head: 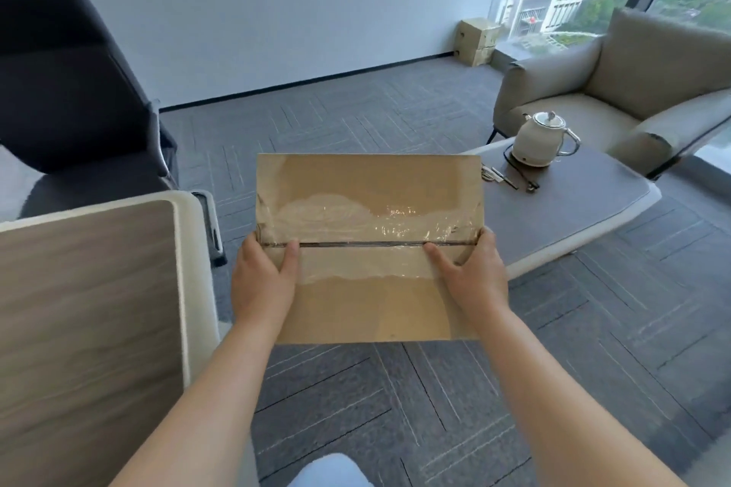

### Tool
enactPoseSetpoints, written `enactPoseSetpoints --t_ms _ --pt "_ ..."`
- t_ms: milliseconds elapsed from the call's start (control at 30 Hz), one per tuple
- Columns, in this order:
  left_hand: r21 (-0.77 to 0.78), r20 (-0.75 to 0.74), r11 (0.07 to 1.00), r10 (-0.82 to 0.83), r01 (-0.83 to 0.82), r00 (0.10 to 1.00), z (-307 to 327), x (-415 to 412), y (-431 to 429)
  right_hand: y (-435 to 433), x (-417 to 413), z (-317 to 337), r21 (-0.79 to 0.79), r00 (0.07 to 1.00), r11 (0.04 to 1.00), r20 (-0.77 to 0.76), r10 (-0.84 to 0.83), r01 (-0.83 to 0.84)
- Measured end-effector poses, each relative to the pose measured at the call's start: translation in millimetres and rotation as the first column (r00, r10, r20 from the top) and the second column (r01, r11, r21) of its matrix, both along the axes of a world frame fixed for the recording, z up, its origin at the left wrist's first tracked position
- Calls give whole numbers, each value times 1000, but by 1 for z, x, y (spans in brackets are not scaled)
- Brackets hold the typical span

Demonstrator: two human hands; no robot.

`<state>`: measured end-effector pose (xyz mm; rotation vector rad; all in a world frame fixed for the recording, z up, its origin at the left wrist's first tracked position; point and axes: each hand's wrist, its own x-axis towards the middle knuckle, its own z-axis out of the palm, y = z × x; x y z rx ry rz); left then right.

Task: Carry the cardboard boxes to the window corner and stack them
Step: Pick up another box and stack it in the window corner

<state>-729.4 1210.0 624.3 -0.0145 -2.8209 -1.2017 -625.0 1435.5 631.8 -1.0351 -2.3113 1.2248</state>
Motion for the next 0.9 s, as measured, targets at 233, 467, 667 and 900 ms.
enactPoseSetpoints --t_ms 233,467,667,900 --pt "-30 -3 987 160 -160 987 -18 -86 8 18 -116 -13 10 988 990 55 143 -143" --pt "19 5 983 181 -181 983 -22 -218 24 40 -265 -11 36 978 984 121 169 -175" --pt "27 -28 970 241 -240 970 -6 -311 31 49 -372 -4 48 973 975 95 212 -217" --pt "-59 -40 952 299 -301 953 -4 -409 35 61 -490 -13 -9 955 959 88 282 -282"
